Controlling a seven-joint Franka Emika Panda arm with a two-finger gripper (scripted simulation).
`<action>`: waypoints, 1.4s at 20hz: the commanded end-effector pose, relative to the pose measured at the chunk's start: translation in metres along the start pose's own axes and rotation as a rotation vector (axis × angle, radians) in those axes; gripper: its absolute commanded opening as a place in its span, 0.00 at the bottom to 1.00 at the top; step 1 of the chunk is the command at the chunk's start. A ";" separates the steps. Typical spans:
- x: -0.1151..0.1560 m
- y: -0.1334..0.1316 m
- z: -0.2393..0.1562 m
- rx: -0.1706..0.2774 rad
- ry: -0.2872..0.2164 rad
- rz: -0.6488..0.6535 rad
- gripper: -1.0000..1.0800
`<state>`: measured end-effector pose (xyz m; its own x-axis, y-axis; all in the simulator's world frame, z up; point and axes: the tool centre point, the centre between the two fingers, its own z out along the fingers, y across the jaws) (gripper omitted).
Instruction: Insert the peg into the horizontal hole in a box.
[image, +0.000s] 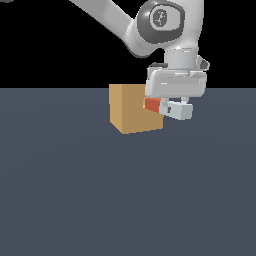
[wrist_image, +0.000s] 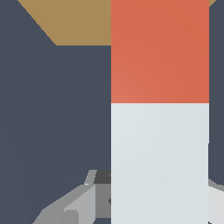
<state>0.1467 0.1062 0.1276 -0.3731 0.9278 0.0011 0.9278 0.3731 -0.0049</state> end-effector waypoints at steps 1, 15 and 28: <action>0.000 0.001 -0.002 -0.002 -0.001 0.000 0.00; 0.019 0.001 -0.003 -0.004 -0.001 -0.002 0.00; 0.108 0.000 -0.006 -0.008 -0.002 -0.003 0.00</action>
<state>0.1081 0.2006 0.1305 -0.3777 0.9259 0.0000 0.9259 0.3777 -0.0018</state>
